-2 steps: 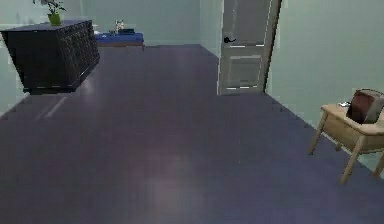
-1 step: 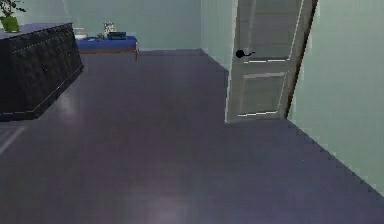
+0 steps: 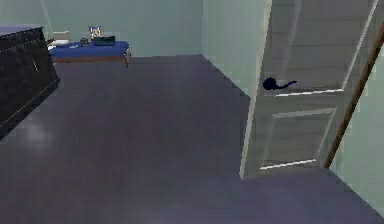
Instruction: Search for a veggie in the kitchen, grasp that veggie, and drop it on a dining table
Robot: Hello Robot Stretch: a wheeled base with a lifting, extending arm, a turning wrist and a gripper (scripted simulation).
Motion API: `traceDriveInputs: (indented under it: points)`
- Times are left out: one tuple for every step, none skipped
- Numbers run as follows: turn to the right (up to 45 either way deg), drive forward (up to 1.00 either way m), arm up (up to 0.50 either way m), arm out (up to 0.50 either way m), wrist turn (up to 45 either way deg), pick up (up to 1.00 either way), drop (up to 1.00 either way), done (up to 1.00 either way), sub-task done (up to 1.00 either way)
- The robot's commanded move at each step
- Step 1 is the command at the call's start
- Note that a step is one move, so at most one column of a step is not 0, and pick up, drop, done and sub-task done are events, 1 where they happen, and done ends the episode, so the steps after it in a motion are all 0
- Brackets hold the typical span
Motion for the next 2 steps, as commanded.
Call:
traceDriveInputs:
  points:
    - [0.0, 1.0, 0.0, 0.0, 0.0, 0.0, 0.0, 0.0, 0.0]
    - [3.0, 0.0, 0.0, 0.0, 0.0, 0.0, 0.0, 0.0, 0.0]
